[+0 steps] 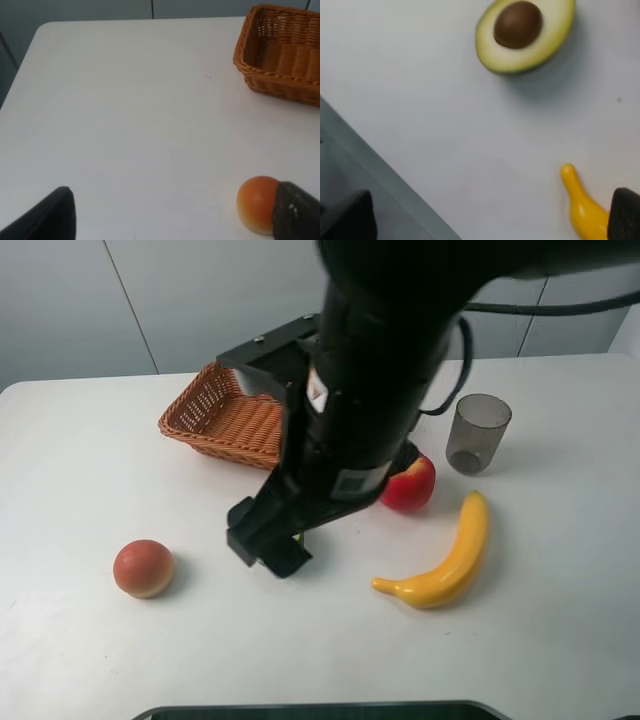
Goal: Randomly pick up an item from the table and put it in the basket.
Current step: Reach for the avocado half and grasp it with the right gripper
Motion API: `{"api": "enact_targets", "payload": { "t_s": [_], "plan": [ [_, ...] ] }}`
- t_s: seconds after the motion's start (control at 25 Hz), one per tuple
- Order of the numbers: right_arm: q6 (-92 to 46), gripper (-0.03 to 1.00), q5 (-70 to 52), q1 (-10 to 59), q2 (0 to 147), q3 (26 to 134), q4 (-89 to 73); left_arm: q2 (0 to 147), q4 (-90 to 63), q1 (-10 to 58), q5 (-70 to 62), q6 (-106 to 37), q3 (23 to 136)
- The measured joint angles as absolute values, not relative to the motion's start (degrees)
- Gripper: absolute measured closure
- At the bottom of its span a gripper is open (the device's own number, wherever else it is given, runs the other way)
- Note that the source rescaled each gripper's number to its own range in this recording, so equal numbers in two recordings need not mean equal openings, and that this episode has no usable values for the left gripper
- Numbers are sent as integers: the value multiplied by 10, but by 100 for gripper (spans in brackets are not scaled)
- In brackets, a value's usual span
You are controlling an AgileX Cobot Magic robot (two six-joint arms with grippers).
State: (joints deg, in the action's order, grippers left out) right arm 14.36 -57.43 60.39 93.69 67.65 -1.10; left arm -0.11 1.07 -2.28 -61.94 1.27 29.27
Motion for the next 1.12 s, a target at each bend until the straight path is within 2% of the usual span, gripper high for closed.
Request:
{"api": "enact_targets", "payload": {
  "t_s": [0.28,0.44,0.76,1.12],
  "plan": [
    [187,-3,-629,631,1096,828,-11,-1,11,-23,-619,13,293],
    [233,-3,-635,631,1158,872,-4,-1,11,-23,-619,13,293],
    [322,-3,-597,623,1208,883,23,-1,11,-23,-619,13,293],
    [406,-3,-526,576,1213,889,39,-1,11,-23,-619,13,293]
  ]
}}
